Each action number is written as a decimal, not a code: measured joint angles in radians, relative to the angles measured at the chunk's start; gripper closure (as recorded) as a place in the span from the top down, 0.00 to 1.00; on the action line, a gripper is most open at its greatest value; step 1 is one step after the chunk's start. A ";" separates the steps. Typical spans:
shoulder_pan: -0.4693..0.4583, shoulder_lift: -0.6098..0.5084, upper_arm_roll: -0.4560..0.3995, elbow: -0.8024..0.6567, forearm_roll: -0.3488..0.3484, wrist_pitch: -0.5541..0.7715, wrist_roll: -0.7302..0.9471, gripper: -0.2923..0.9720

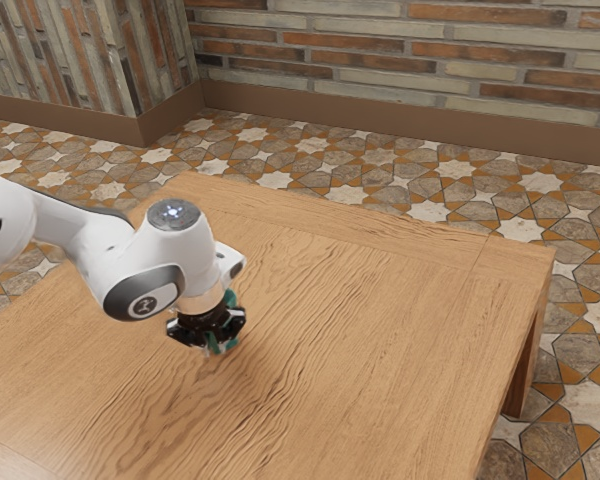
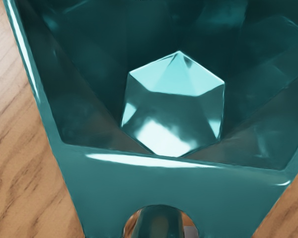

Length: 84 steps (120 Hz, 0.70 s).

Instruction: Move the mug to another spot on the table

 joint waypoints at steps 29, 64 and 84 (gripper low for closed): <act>0.027 0.033 0.006 0.010 0.052 0.031 0.011 0.42; 0.031 -0.121 0.004 -0.019 0.065 0.012 0.028 0.68; 0.013 -0.262 0.002 -0.017 0.062 -0.026 0.036 0.73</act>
